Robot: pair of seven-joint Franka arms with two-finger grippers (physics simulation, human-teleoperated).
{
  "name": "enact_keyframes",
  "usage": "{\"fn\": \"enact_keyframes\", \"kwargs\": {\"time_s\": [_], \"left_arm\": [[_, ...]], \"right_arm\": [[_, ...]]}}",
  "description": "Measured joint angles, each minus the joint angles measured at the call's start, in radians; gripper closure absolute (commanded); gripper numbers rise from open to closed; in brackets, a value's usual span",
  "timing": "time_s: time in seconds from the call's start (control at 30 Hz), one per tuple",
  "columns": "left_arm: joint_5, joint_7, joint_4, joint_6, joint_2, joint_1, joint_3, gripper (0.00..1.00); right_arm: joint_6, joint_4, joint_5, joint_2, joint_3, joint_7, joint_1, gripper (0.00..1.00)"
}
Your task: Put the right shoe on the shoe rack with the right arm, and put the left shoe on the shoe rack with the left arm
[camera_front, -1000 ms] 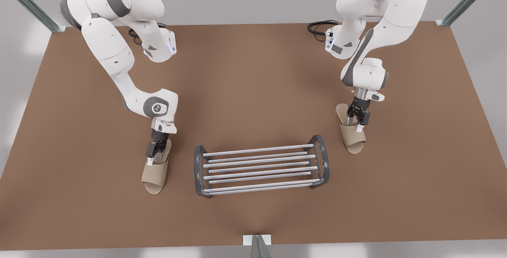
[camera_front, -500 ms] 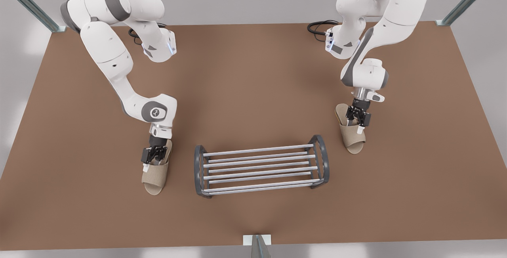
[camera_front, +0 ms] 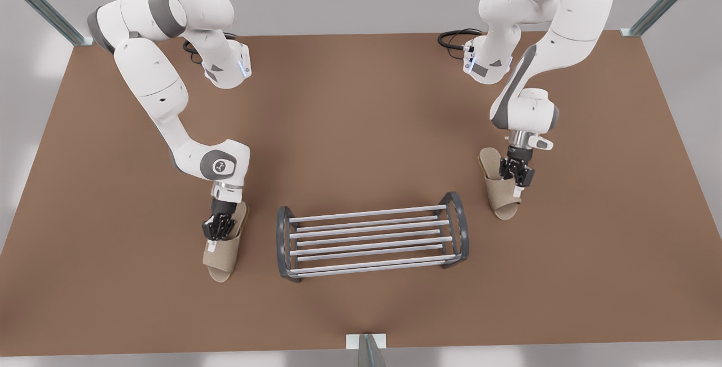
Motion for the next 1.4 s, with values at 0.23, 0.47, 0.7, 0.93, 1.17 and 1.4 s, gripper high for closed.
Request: {"fn": "enact_keyframes", "kwargs": {"time_s": [0.23, 0.47, 0.7, 0.93, 1.17, 1.4], "left_arm": [[0.0, -0.004, 0.003, 0.003, 0.013, 0.0, -0.003, 0.27], [0.0, -0.006, 0.025, 0.003, 0.021, 0.0, -0.003, 0.55], [0.0, -0.022, 0.075, 0.073, -0.103, 0.035, 0.002, 0.79], [0.0, -0.044, 0.402, 0.518, -0.227, 0.032, -0.005, 0.79], [0.0, -0.056, 0.624, 0.792, -0.267, 0.141, -0.148, 0.79], [0.0, -0.066, 0.664, 0.882, -0.242, 0.088, -0.175, 0.79]], "right_arm": [[0.087, 0.003, 0.009, -0.137, -0.027, 0.011, -0.001, 0.79], [0.291, 0.057, 0.093, -0.419, -0.124, -0.072, 0.148, 0.79], [0.404, 0.129, 0.472, -0.509, -0.218, -0.258, 0.56, 0.79], [0.384, 0.364, 0.734, -0.261, -0.258, -0.512, 0.682, 0.79], [0.369, 0.376, 0.811, -0.198, -0.283, -0.786, 0.714, 0.0], [0.297, 0.534, 1.226, -0.084, -0.295, -1.106, 0.744, 0.0]]}}
